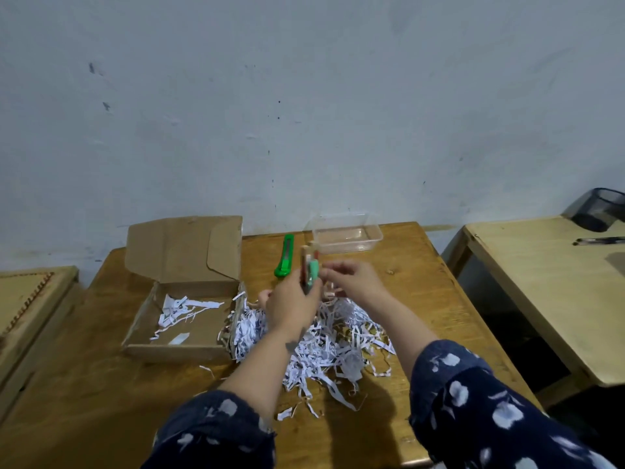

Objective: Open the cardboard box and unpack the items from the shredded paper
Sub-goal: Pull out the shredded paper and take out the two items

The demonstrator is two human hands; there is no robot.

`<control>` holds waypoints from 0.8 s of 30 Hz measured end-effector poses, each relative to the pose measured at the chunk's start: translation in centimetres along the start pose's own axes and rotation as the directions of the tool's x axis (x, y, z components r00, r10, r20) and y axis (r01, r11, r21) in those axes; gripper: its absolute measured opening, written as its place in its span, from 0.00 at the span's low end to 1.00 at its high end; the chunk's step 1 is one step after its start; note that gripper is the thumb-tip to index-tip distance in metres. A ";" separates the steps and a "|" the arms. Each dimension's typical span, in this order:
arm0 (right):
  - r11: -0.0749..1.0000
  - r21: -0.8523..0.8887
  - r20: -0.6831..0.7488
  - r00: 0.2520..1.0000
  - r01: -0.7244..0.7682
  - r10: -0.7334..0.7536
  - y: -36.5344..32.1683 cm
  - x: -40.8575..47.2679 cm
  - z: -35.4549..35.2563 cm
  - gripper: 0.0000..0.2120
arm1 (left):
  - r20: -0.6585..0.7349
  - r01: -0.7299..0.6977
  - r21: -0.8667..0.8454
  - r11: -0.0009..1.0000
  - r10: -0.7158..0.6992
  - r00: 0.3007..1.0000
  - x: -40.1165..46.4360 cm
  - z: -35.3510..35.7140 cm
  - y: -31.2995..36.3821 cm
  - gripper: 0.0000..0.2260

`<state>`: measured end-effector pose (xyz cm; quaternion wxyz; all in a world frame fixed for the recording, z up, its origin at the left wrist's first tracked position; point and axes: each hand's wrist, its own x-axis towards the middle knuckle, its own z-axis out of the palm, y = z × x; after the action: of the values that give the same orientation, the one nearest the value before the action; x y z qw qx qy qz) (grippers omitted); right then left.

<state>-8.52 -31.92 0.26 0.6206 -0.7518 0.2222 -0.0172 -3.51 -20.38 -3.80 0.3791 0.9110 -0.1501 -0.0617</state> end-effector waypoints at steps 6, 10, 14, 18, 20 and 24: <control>0.658 -0.747 0.089 0.995 0.099 -0.049 3.9 -0.2 0.9 0.14 | 0.050 0.107 -0.291 0.951 -0.097 0.994 1.9 -2.6 -0.8 0.19; 0.593 -0.799 -0.058 0.968 0.101 -0.244 1.1 0.6 0.3 0.09 | 0.088 0.090 -0.293 0.952 -0.067 0.994 1.6 -3.1 -0.8 0.18; 0.589 -0.803 -0.122 0.943 0.089 -0.309 -2.8 0.8 -0.9 0.15 | 0.167 0.098 -0.344 0.934 -0.042 0.985 0.8 -2.2 0.0 0.19; 0.827 -0.552 -0.134 0.968 0.105 -0.213 -4.6 0.9 -1.4 0.20 | 0.235 0.111 -0.378 0.919 -0.021 0.972 0.1 -1.1 1.7 0.17; 0.907 -0.421 -0.130 0.987 0.034 -0.097 -4.2 1.0 -1.1 0.27 | 0.270 0.119 -0.356 0.927 -0.020 0.963 -0.3 -0.3 2.5 0.14; 0.946 -0.320 -0.300 0.953 -0.058 -0.043 -2.3 1.6 -2.3 0.22 | 0.303 0.093 -0.347 0.933 0.018 0.953 -0.6 1.3 3.4 0.13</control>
<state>-7.01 -34.31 2.58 0.4468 -0.8312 0.3174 -0.0932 -5.19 -23.33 -2.35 0.5098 0.8094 -0.1748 -0.2332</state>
